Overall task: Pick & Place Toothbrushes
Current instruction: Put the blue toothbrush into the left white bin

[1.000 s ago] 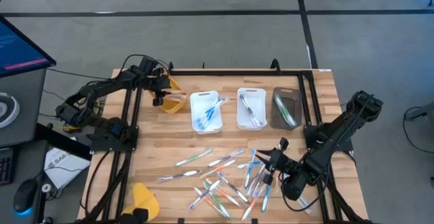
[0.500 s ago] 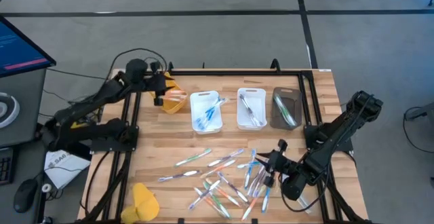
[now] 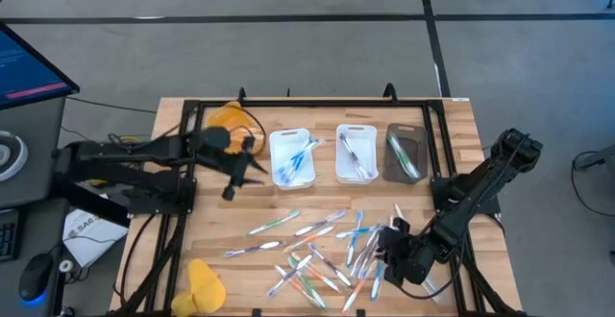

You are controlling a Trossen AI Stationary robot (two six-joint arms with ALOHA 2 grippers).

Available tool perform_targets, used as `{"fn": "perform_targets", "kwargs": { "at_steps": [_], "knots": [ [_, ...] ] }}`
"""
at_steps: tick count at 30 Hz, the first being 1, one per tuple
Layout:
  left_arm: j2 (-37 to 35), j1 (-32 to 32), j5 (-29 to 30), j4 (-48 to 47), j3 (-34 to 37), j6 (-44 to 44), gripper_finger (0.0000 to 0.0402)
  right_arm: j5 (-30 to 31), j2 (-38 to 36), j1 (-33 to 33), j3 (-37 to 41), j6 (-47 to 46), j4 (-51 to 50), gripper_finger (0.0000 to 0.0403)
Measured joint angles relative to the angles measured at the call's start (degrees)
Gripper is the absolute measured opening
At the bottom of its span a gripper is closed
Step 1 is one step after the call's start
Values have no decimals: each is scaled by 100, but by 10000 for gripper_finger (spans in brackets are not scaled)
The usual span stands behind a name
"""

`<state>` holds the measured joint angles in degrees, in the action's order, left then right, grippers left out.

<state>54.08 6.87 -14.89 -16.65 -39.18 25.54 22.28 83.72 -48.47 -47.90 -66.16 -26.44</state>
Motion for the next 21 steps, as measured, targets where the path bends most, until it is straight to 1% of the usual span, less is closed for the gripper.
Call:
{"fn": "perform_targets", "kwargs": {
  "at_steps": [2,5,9,11,14,17,21],
  "knots": [
    [90,-341,-3,22,-1,-188,129,-289,0,-12,0,-451,4,75],
    [295,-743,2,61,-2,-203,129,-600,0,-64,0,-991,16,75],
    [603,-1026,2,395,-2,-188,131,-642,0,-106,0,-1320,72,75],
    [779,-1066,10,711,0,-169,135,-642,0,-101,0,-1287,157,75],
    [1016,-1064,12,1069,0,189,148,-638,0,-91,0,-1073,237,75],
    [1209,-1064,18,1273,-2,398,169,-640,-1,-96,0,-993,276,75],
    [1433,-1064,44,1516,0,415,197,-568,-2,-45,0,-858,278,75]
  ]
}}
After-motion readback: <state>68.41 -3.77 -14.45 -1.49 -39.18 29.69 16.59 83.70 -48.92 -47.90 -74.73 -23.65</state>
